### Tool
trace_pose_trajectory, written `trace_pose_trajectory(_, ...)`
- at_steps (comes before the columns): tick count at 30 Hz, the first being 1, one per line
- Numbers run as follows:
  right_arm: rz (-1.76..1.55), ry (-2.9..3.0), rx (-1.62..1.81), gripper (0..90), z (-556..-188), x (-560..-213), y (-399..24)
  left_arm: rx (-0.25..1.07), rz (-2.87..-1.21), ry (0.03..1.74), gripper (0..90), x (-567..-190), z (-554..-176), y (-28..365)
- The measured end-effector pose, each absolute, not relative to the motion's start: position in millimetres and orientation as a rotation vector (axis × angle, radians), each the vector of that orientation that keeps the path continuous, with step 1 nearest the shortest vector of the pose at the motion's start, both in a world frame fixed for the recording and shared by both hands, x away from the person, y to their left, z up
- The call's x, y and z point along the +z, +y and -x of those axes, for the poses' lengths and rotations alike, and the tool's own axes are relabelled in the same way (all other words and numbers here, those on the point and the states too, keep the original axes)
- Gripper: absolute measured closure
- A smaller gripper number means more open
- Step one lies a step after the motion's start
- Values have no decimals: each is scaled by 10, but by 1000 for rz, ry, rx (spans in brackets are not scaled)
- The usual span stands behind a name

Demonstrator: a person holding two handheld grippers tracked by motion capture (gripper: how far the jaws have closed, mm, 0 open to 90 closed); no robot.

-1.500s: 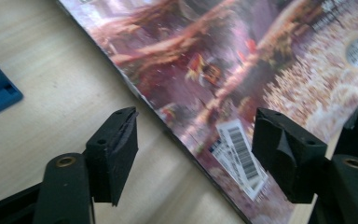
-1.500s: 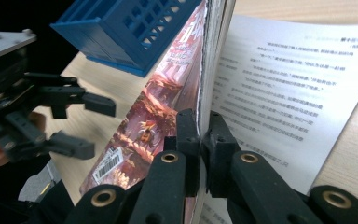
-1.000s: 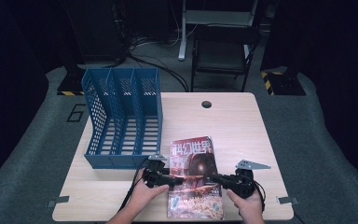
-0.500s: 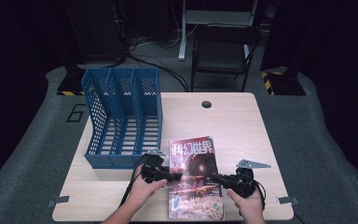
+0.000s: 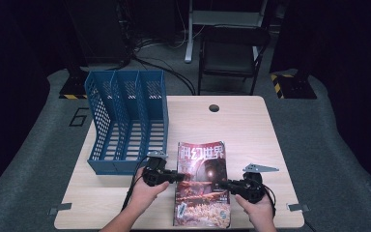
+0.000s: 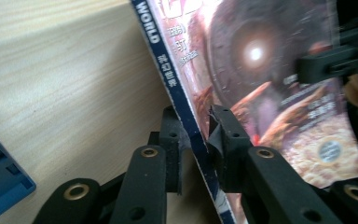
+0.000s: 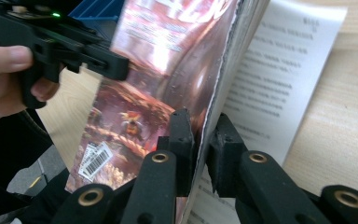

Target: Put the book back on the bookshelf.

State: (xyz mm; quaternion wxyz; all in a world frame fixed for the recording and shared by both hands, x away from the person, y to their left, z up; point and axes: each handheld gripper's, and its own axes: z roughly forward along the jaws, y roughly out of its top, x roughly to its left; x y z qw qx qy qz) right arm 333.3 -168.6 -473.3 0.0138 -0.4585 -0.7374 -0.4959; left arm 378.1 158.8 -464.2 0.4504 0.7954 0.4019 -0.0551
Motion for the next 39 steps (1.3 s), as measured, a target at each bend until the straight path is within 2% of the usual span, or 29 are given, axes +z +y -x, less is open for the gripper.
trace_pose_trajectory(6,1474,-2204,-1516,742,-3420,-4783,-1690,-107,-1969,948,798,-4507,-3712,1605)
trace_pose_trajectory(13,1520,-2164,-1509,742,-3480,-4795,-1735,-84,-1970,904,810,-4398,-3631,1612)
trace_pose_trajectory(16,1529,-2187,-1508,754,-3472,-4741,-1721,-74,-1960,885,818,-4340,-3624,1657)
trace_pose_trajectory(23,1463,-2268,-1661,860,-3381,-4474,-1643,26,-1968,817,818,-4138,-3597,1735)
trace_pose_trajectory(29,1418,-2497,-1822,868,-3217,-4218,-1501,129,-2002,759,819,-4045,-3525,1740)
trace_pose_trajectory(33,1414,-2575,-1871,868,-3172,-4171,-1450,139,-1983,779,822,-4057,-3559,1797)
trace_pose_trajectory(39,1395,-2596,-1939,867,-3148,-4151,-1428,242,-1976,747,821,-4036,-3514,1804)
